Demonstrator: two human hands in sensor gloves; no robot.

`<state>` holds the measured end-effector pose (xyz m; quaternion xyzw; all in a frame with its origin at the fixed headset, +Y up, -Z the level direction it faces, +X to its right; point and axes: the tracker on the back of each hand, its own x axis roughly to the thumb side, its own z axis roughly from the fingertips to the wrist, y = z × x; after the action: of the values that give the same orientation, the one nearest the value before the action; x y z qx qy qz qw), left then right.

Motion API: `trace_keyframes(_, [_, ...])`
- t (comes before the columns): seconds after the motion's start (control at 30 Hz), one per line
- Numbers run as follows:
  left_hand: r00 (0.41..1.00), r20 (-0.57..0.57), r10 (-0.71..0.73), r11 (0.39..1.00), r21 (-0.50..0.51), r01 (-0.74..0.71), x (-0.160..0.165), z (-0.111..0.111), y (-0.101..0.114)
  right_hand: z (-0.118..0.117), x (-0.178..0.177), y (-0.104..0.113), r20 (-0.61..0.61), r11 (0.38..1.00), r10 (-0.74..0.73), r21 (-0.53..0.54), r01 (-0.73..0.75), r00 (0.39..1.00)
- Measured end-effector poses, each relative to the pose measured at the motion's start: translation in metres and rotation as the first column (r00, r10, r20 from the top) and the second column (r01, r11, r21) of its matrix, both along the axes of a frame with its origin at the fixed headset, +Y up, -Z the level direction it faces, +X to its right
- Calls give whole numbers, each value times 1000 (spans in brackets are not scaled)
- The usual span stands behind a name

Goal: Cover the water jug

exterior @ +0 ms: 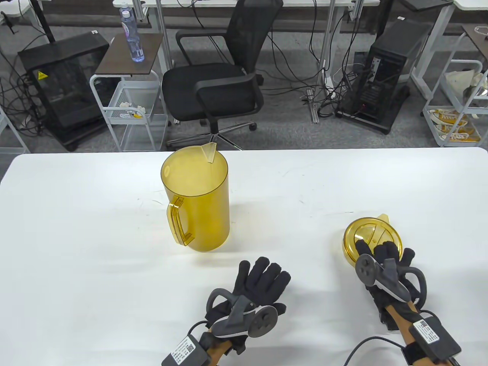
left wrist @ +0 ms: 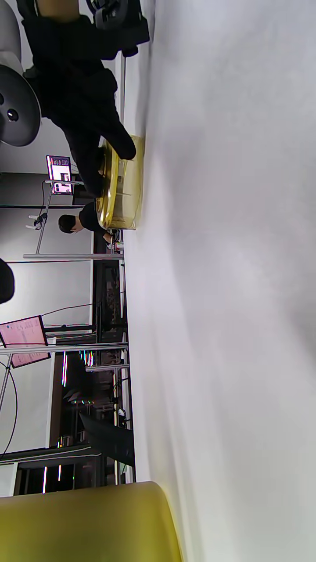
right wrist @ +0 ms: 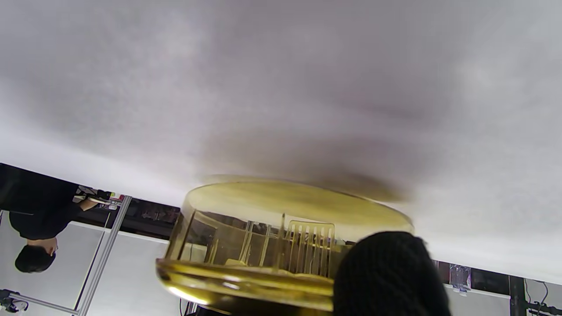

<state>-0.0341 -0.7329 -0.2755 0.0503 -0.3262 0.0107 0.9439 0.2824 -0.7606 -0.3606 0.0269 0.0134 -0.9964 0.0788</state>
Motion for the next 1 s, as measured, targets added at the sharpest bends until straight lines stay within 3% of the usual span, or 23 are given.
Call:
trace_keyframes(0.4, [1000,0,7,1000,8,-7,-1,0,1,11,0,17,-59,992,-85,93,90,995])
trace_keyframes(0.77, [1000,-14,14,1000,-17,-15,-3,-3,-2,31,-22,30,-210,981,-124,123,152,970])
trace_keyframes(1.0, [999,-23,34,999,21,-34,-4,-2,3,47,-41,35,-339,972,-146,127,199,929])
